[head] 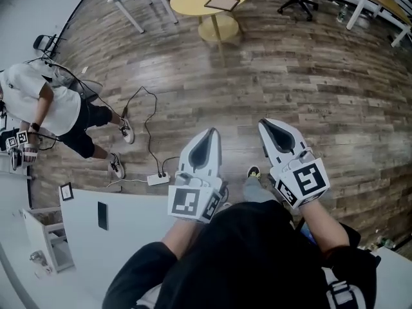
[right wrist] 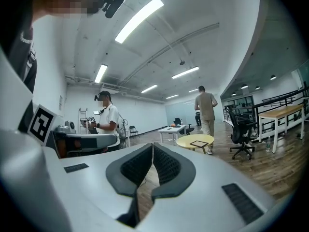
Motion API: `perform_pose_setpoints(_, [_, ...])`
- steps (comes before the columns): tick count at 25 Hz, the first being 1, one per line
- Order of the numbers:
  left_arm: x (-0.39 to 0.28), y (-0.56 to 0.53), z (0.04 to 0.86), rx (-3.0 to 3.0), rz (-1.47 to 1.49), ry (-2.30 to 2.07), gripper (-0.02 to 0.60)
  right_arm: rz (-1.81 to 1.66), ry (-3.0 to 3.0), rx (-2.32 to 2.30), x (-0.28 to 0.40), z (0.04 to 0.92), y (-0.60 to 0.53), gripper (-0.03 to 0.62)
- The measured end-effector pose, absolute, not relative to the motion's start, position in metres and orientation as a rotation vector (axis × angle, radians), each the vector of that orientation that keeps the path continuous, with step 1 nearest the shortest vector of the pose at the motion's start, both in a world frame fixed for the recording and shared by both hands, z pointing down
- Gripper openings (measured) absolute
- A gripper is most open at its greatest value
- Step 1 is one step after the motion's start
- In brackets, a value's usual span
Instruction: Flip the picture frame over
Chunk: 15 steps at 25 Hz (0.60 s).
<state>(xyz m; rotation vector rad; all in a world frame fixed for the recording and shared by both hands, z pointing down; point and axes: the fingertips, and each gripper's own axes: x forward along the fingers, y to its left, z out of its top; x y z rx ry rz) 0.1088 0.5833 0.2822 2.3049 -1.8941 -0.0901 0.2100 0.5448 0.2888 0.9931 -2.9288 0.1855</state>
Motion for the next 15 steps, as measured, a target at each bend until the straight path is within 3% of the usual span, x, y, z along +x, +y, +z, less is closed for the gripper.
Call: perform_pose_setpoints(15, [0.103,0.490,0.288,2.261,-0.016,-1.957,0.023,0.219,-2.976,0.892,0.203,0.296,0.452,0.020])
